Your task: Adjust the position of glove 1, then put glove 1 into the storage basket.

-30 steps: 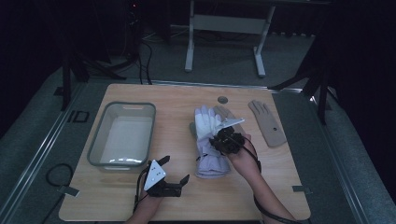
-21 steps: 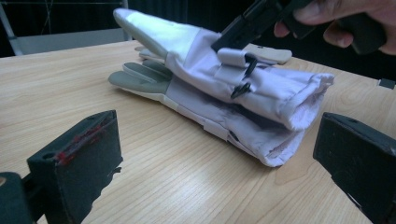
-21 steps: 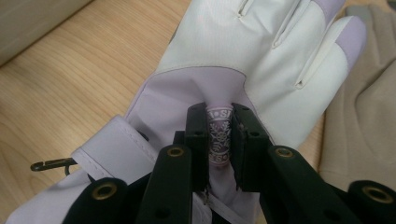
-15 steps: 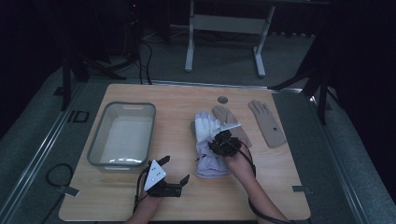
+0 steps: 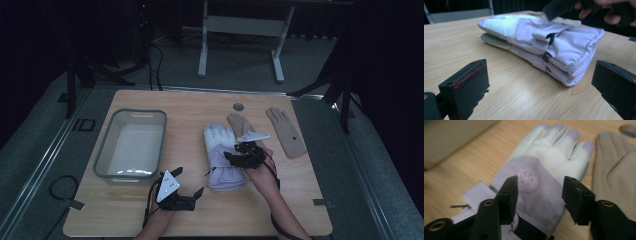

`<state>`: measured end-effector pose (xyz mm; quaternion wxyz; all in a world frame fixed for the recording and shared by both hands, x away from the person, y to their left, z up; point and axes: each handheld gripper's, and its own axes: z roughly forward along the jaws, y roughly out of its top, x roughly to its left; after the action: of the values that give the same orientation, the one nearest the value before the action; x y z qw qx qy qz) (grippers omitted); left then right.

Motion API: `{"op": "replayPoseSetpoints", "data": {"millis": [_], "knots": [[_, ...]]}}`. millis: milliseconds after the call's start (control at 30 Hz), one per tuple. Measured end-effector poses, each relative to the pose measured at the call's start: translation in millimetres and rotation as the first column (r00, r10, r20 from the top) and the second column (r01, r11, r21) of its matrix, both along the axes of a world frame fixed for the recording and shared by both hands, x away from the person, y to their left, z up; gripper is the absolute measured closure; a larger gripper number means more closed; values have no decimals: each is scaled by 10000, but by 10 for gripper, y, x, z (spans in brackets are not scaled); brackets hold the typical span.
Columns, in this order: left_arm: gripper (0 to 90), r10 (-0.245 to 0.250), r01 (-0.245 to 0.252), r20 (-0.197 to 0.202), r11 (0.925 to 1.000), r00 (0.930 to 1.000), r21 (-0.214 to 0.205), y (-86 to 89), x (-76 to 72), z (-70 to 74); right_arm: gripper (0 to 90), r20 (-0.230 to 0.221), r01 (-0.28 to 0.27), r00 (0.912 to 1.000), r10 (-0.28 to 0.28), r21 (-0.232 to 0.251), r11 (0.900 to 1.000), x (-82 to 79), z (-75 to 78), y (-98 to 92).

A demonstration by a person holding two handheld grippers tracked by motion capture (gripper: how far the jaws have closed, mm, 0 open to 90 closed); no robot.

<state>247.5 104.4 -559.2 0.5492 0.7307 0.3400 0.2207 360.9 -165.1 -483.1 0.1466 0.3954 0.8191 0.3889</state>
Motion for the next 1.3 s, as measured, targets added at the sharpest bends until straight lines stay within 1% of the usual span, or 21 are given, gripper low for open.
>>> {"op": "replayPoseSetpoints", "data": {"millis": [133,200,233,267,300,333,400,433,533,567,667,767,833,900,933,1000,1133,1167,1233,1267,1300], "knots": [[10,67,-63,-323,9999,9995,122,-8,25,4,239,-170,-79,9998,85,352,9993,-23,66,-172],[10,164,-150,-471,9994,9988,304,-18,37,7,172,-332,-177,9992,205,814,9965,-27,82,-265],[10,310,-277,-574,9980,9979,572,-28,47,25,150,-230,-277,9993,301,984,9948,-35,87,-303],[10,310,-277,-574,9980,9979,572,-28,47,25,150,-230,-277,9993,301,984,9948,-35,87,-303],[10,359,-320,-675,9979,9971,571,-29,53,44,152,3,-527,9986,529,996,9936,-48,89,-368],[10,359,-325,-782,9985,9963,438,-31,61,65,152,134,-683,9977,672,1149,9910,-48,82,-402],[16,234,-230,-929,9997,9954,54,-31,79,117,149,526,-593,9972,538,1086,9923,-55,73,-446],[42,170,-182,-971,9998,9951,-115,-36,89,145,150,510,-608,9972,554,1111,9920,-52,68,-466],[45,-192,140,-1019,9986,9946,-508,-79,123,259,139,-283,-366,9988,412,1455,9887,-26,54,-506],[52,-246,191,-1065,9984,9940,-527,-106,134,309,123,-344,-284,9988,340,1530,9878,-23,52,-504],[52,-195,212,-1207,9997,9925,125,-225,200,474,135,-469,-188,9985,277,1809,9833,-8,55,-481],[94,-77,153,-1589,9988,9873,466,-351,293,612,321,-417,116,9991,-41,1812,9834,40,48,-452],[141,115,5,-2140,9984,9768,560,-424,383,651,432,-549,205,9984,-101,1930,9810,85,28,-427],[143,133,-30,-2847,9993,9585,365,-469,473,642,481,-828,347,9964,-170,2168,9756,132,-17,-401],[147,333,-181,-3015,9984,9529,533,-500,499,624,485,-1001,303,9949,-84,2189,9753,153,-46,-388],[148,644,-361,-3086,9947,9490,966,-553,523,565,480,-1102,465,9936,-234,2123,9761,171,-104,-368],[149,714,-221,-3673,9904,9273,1367,-630,538,386,452,-1329,721,9899,-500,1665,9834,183,-231,-347],[152,714,-221,-3673,9904,9273,1367,-630,538,386,450,-1453,830,9876,-602,1570,9841,184,-276,-347],[157,744,-194,-4007,9900,9132,1396,-660,539,291,427,-1750,850,9828,-585,1477,9854,193,-349,-343],[160,754,-182,-4111,9898,9085,1414,-664,541,266,420,-1929,841,9796,-556,1425,9862,196,-395,-337],[160,727,-134,-4152,9895,9068,1440,-668,544,245,409,-2089,844,9764,-552,1336,9874,201,-441,-330]]}}
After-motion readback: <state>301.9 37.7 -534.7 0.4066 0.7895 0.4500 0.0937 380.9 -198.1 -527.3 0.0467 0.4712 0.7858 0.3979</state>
